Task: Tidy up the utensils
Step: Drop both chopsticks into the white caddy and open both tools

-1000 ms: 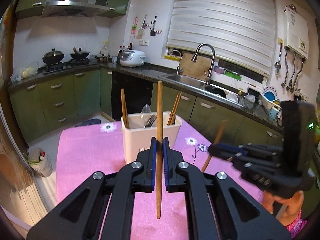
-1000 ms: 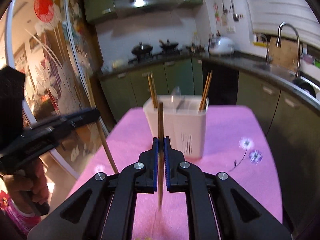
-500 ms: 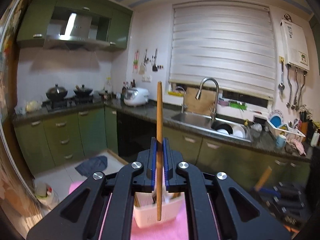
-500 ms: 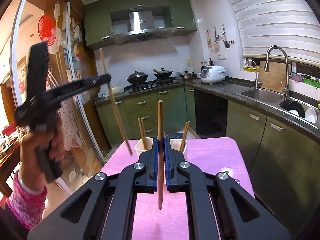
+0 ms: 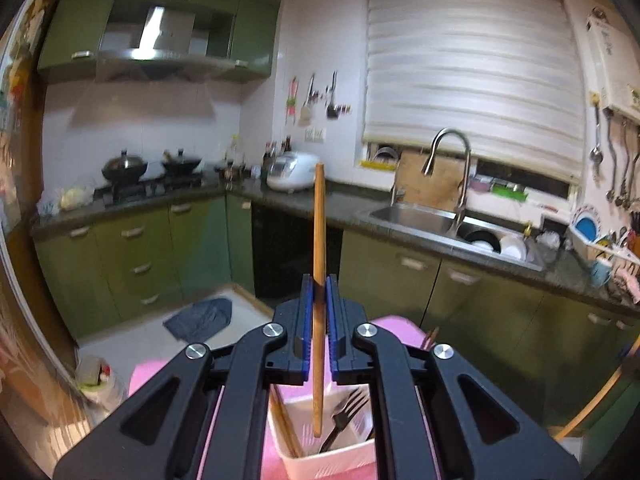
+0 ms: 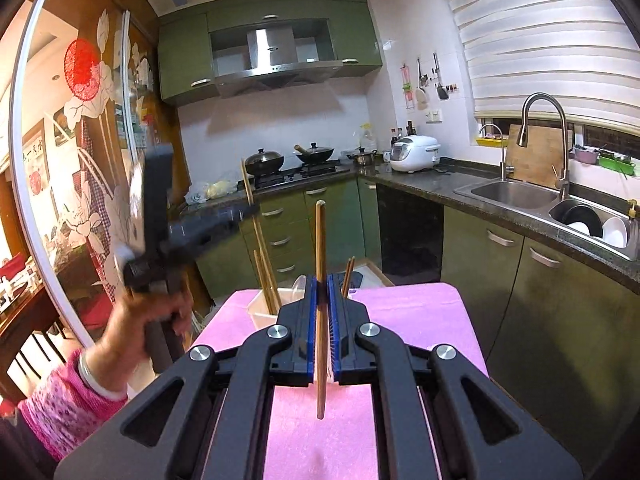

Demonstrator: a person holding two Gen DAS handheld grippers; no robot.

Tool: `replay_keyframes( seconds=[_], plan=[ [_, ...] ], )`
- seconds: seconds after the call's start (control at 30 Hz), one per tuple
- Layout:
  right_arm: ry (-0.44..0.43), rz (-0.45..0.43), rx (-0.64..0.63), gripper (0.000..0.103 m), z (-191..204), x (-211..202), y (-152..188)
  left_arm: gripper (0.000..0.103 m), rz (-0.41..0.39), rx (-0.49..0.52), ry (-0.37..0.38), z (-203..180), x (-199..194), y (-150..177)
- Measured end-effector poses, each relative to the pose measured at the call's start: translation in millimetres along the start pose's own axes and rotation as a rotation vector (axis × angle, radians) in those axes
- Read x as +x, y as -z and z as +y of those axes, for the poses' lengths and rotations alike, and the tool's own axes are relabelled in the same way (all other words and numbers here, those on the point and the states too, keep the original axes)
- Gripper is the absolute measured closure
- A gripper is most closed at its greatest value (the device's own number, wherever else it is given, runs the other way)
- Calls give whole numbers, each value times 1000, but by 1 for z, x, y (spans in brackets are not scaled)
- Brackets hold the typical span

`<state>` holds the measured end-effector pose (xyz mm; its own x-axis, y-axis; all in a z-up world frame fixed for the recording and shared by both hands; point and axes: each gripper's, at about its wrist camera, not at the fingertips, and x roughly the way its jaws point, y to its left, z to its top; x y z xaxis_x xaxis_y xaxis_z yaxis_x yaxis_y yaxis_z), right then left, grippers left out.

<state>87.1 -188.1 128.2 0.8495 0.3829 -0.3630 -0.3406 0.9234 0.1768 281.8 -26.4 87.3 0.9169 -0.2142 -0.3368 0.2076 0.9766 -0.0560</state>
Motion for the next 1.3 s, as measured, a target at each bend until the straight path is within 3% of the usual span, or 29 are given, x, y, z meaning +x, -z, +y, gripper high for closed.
replay_keyframes(
  seconds=[0.1,0.2,0.37,0.6,0.7,1.0,1.1,1.27,1.3],
  plan=[
    [1,-16,-5,97,4,5,-9,92,41,-1,-14,5,10,22],
    [-2,-34,-10,97,8,16,-21,57,65,10,-28,9,14,40],
    [1,-85,-9,97,15,31,-47,57,64,47,-33,10,-9,60],
    [29,-182,5,97,22,64,-96,57,34,3,-17,16,-63,84],
    [47,-156,1,97,22,89,-106,56,35,4,-9,16,-82,95],
    [109,-6,10,96,9,172,-51,50,35,-54,30,18,-112,112],
    [114,47,7,96,5,193,-26,41,28,-80,33,16,-121,118],
    [112,104,-11,96,2,212,8,34,13,-74,30,9,-130,122],
    [110,104,-14,91,2,213,12,31,7,-73,28,9,-133,123]
  ],
)
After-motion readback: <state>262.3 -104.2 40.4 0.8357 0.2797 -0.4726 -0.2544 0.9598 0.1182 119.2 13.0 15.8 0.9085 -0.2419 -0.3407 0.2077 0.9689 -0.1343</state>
